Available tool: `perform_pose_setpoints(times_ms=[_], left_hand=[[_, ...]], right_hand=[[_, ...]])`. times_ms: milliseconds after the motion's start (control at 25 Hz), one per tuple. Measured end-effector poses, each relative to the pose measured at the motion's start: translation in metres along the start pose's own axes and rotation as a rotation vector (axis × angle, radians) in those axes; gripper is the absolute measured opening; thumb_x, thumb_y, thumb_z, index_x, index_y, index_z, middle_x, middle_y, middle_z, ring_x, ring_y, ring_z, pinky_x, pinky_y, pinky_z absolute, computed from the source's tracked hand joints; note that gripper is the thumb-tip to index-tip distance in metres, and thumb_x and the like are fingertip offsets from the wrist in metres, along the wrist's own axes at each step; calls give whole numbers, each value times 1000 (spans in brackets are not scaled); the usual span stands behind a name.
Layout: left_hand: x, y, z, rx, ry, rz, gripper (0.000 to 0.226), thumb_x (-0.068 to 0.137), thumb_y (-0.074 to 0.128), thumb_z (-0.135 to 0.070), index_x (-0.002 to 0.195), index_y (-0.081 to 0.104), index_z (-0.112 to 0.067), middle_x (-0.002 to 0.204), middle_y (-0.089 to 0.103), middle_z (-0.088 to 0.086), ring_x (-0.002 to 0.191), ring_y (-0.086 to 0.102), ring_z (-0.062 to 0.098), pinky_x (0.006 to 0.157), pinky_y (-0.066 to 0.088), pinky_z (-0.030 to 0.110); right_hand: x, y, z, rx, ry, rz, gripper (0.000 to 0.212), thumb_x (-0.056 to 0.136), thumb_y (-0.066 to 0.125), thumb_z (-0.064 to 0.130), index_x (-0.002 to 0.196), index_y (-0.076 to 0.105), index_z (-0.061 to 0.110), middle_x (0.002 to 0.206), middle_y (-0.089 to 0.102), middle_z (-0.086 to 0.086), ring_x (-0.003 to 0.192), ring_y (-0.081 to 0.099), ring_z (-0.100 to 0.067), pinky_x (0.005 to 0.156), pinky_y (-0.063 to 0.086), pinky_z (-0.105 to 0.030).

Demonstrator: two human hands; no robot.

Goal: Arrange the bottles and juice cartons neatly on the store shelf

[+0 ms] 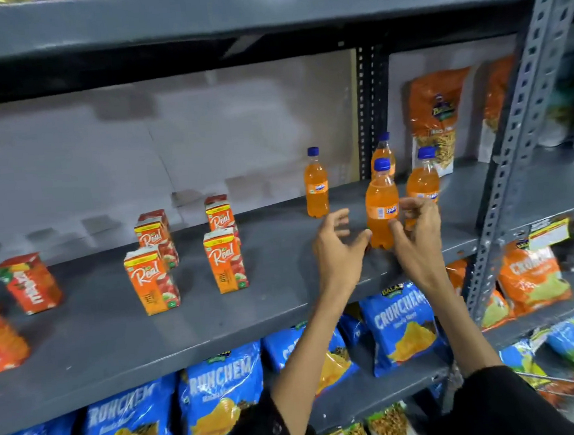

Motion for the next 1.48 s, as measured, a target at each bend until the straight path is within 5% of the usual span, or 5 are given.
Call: perform_pose_setpoints(times_ms=[160, 440, 800, 1240, 1480], left_hand=[[22, 35, 19, 29, -153, 179, 67, 80, 82, -8, 140, 51, -10, 133, 65, 15, 117, 65, 24, 97, 56, 35], [21, 39, 9, 53, -103, 279, 56, 90, 70, -2, 141, 51, -11, 135, 66, 12, 112, 61, 12, 75, 53, 10], [15, 2, 21, 152, -97, 219, 57, 94, 65, -7, 146, 45, -17, 139, 63, 6, 127, 60, 17, 108, 51, 36], [11, -1, 24, 211, -108, 211, 58, 99, 61, -15, 152, 38, -24, 147, 57, 3, 137, 53, 21, 115, 46, 46], [-16, -21, 13, 267, -51, 219, 64, 99, 60, -30, 155, 29, -31, 155, 50, -2, 143, 46, 15, 119, 41, 45]], right_hand=[[8, 14, -21, 181, 131, 255, 43, 98, 46, 6, 141, 38, 11, 134, 55, -4, 113, 57, 5, 98, 49, -19], [21, 24, -32, 334, 215, 461, 46, 100, 46, 4, 145, 40, 11, 131, 62, -1, 125, 57, -14, 98, 50, -18], [6, 51, -9, 334, 210, 658, 47, 99, 52, 12, 144, 41, 18, 130, 62, 7, 114, 61, 6, 97, 50, -16], [1, 53, -6, 297, 170, 666, 52, 98, 55, 20, 147, 38, 22, 142, 56, 3, 131, 53, -11, 115, 41, -47], [-21, 38, 11, 68, -6, 293, 71, 97, 56, 36, 155, 17, 25, 157, 35, -4, 145, 36, -14, 117, 36, -39]])
Point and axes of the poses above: each hand's wrist, its own x-axis towards the middle knuckle, its own y-axis out of the palm, z = x × y, the point moved 7 cm from there along x, towards the middle knuckle
